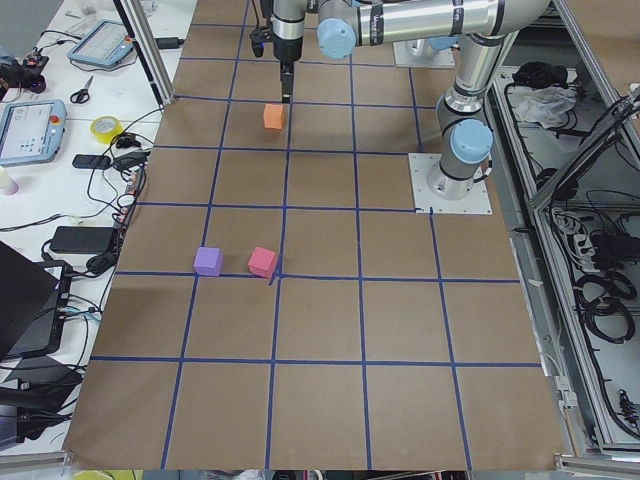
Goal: Arrange blocks in a line
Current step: 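Set the orange cube down, open the right gripper and raise it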
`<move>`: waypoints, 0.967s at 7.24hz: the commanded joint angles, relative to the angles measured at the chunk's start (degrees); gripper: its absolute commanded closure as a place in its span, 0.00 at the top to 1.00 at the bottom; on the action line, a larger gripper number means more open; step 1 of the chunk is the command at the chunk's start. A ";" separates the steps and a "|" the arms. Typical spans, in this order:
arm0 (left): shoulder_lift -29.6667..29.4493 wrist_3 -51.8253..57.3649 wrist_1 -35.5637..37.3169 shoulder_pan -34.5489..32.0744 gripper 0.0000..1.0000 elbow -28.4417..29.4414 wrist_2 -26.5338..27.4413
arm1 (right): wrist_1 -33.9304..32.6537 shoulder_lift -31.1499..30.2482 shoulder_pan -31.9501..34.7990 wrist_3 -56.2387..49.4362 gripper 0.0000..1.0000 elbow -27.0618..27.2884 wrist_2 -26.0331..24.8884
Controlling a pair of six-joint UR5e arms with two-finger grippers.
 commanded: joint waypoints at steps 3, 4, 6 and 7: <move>-12.14 -7.68 16.65 -4.38 1.00 -0.85 -6.22 | -6.63 -14.58 -3.28 -5.87 1.00 18.50 -4.64; -14.86 -8.86 20.95 -7.19 1.00 -0.76 -6.23 | -8.57 -15.57 -3.28 -5.98 1.00 18.37 -4.39; -18.31 -8.80 23.63 -11.34 1.00 0.38 -6.23 | -8.59 -15.40 -3.20 -5.19 1.00 18.28 -4.81; -19.02 -1.48 23.55 -11.43 1.00 0.56 -6.23 | -8.59 -15.84 -3.02 -5.19 1.00 18.28 -3.96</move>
